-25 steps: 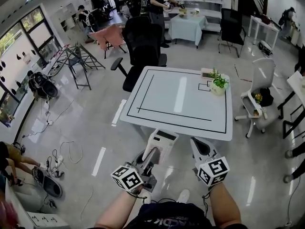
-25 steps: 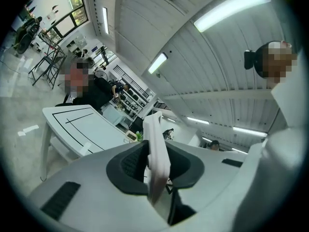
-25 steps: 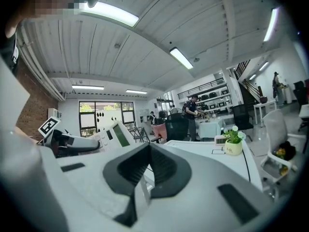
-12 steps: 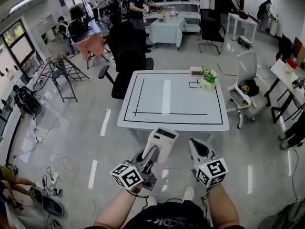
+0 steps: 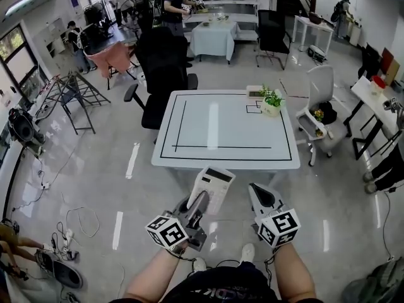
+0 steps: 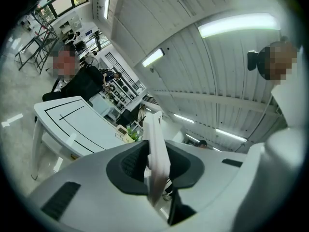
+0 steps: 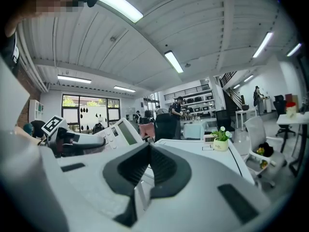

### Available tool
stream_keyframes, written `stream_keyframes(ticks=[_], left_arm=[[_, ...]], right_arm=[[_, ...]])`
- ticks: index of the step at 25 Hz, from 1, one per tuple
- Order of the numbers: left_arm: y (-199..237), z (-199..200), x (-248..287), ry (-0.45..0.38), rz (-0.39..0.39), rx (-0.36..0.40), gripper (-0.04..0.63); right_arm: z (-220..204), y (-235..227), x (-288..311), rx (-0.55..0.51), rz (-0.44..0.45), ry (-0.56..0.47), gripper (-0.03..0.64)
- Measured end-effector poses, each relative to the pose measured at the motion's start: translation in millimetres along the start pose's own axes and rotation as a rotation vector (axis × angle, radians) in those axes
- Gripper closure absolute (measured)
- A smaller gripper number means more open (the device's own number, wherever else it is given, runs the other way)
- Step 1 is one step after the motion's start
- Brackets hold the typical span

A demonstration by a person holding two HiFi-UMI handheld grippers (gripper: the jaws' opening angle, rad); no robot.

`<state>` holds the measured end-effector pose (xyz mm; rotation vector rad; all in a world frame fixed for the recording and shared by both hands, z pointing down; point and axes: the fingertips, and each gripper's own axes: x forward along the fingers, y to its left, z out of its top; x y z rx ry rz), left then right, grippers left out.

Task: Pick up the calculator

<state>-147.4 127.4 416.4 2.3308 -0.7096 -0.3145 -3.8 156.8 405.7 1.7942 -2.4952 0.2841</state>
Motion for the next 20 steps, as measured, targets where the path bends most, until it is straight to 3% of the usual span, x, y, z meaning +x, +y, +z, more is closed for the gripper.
stream_keyframes(ticks=[20], left_arm=[[-12,1,6,-0.009,0.006,0.016,0.526]], right_arm=[[6,-8,-4,-0.007,0.021,-0.002,0.615]])
